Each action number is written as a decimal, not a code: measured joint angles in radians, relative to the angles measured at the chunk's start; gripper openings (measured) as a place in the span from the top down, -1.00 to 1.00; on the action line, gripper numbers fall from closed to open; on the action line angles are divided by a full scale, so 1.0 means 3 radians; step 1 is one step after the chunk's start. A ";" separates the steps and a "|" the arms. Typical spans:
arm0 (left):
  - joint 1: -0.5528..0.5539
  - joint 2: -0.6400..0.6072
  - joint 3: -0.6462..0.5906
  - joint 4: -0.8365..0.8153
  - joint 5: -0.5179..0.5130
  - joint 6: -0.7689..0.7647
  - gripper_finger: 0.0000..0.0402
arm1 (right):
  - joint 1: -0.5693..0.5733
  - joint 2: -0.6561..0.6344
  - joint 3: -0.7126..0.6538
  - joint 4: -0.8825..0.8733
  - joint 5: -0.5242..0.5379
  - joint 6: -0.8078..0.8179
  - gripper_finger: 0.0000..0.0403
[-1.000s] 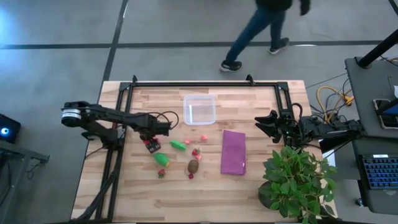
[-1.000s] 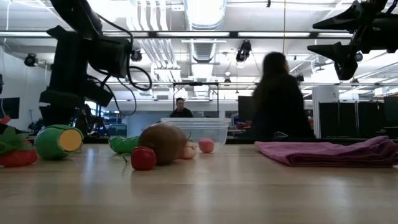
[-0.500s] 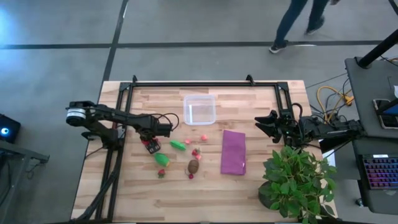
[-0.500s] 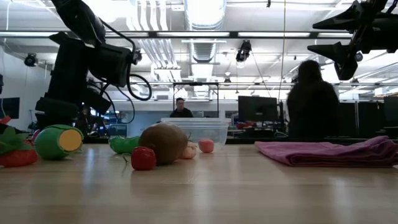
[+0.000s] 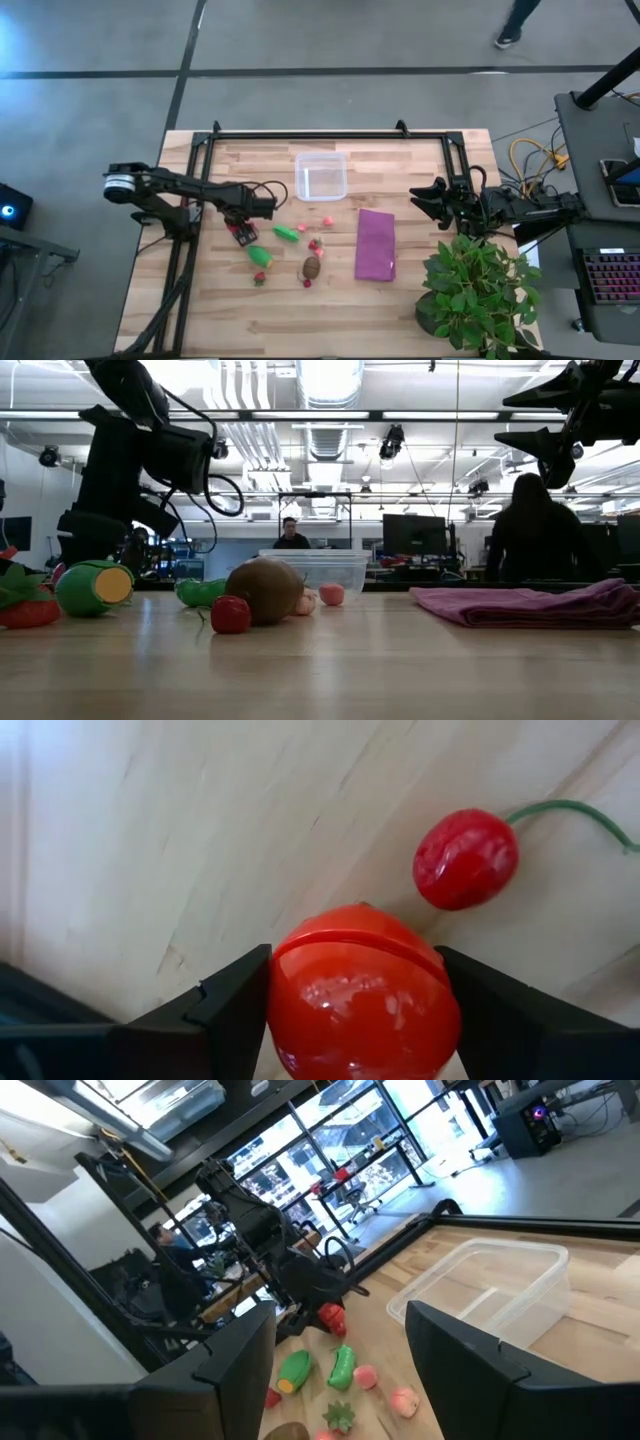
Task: Pick and placing Produce into tupperware
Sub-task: Put the red tomato into the white bin, then put the top red cherry into the white bin, then put the green corn into the white bin
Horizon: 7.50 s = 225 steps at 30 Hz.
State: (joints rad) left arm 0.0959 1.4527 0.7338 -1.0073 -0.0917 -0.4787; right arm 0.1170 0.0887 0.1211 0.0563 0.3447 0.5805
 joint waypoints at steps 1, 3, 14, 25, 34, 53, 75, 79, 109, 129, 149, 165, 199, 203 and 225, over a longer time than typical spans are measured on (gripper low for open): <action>0.0000 -0.0020 0.0027 -0.0047 0.0000 0.0037 -0.20 | 0.0000 0.0000 0.0000 0.0000 -0.0001 0.0000 -0.08; 0.0000 -0.0073 0.0101 -0.0134 -0.0011 0.0060 -0.20 | 0.0001 0.0000 0.0000 0.0000 0.0000 0.0000 -0.08; 0.0066 -0.0243 0.1097 -0.0199 -0.0573 0.0605 -0.20 | 0.0001 0.0000 0.0000 -0.0010 0.0001 -0.0009 -0.07; 0.0488 0.0275 0.2103 0.1070 -0.0205 0.1616 -0.20 | 0.0000 0.0010 0.0000 -0.0077 0.0002 -0.0009 -0.07; 0.0909 0.1192 0.2590 0.0886 0.0008 0.1707 -0.20 | 0.0001 0.0019 0.0000 -0.0076 0.0001 -0.0010 -0.07; 0.1061 0.1604 0.2814 0.0441 -0.0140 0.1704 -0.62 | 0.0001 0.0019 0.0000 -0.0171 0.0037 -0.0014 -0.07; 0.0610 -0.0621 0.1150 -0.0546 0.0725 0.2586 -0.70 | 0.0000 0.0019 0.0000 -0.0202 0.0085 -0.0013 -0.07; 0.0358 -0.1160 0.0663 -0.0493 0.0781 0.2748 -0.70 | 0.0000 0.0019 0.0000 -0.0203 0.0085 -0.0017 -0.07; 0.0113 -0.0647 -0.0235 0.0541 0.0224 0.2849 -0.10 | 0.0000 0.0020 0.0001 -0.0281 0.0254 -0.0015 -0.07; 0.0112 -0.0428 -0.0250 0.0726 0.0260 0.2841 -0.10 | 0.0000 0.0019 0.0000 -0.0351 0.0254 0.0009 -0.07; 0.0108 -0.0319 -0.0338 0.0970 0.0326 0.2662 0.31 | 0.0001 0.0019 0.0000 -0.0351 0.0256 0.0008 -0.07; 0.0107 -0.0269 -0.0336 0.1065 0.0326 0.2660 0.41 | 0.0000 0.0019 0.0000 -0.0351 0.0257 -0.0001 -0.07; 0.0210 -0.0307 0.0866 0.1284 -0.0293 0.2896 0.64 | 0.0000 0.0019 0.0000 -0.0350 0.0258 0.0009 -0.07; 0.0350 -0.0166 0.1178 0.1695 -0.0460 0.3036 0.64 | 0.0000 0.0019 0.0000 -0.0350 0.0258 0.0010 -0.07; 0.0724 0.1300 0.2237 0.1418 -0.0649 0.2572 0.01 | 0.0000 0.0019 0.0000 -0.0348 0.0256 0.0010 -0.07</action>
State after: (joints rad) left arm 0.3130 1.8425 1.4049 -0.5820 -0.2863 0.2930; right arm 0.1171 0.0944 0.1211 -0.0483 0.4216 0.5836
